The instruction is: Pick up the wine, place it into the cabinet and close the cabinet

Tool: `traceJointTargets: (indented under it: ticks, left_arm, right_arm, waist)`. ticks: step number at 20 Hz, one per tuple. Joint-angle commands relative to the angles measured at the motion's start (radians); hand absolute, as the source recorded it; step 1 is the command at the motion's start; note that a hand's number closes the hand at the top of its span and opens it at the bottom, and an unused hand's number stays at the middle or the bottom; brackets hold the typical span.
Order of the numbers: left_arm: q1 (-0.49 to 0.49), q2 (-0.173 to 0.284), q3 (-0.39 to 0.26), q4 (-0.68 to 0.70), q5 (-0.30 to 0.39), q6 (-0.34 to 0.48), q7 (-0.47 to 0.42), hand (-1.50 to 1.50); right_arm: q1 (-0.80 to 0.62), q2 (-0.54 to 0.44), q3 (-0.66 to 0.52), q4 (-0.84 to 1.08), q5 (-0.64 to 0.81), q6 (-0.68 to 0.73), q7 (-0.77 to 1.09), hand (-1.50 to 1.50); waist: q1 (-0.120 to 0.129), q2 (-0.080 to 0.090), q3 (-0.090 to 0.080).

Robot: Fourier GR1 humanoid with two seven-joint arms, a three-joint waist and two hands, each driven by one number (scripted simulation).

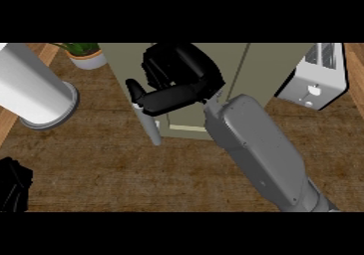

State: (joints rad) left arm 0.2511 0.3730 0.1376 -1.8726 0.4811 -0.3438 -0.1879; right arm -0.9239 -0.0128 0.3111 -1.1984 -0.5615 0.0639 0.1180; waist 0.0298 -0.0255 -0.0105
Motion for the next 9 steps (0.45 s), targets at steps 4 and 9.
traceJointTargets:
  ticks: [4, 9]
  left_arm:
    - [0.013, 0.010, 0.016, -0.025, 0.019, -0.026, 0.004, 1.50]
    - [-0.026, 0.007, 0.023, 0.022, 0.028, -0.013, 0.023, 1.50]
  right_arm:
    - [-0.029, -0.085, -0.104, 0.173, 0.032, 0.010, -0.051, 1.50]
    - [-0.033, -0.091, -0.107, 0.200, 0.019, 0.051, -0.049, 1.50]
  waist:
    - [0.001, 0.033, 0.010]
    - [-0.013, 0.036, 0.010]
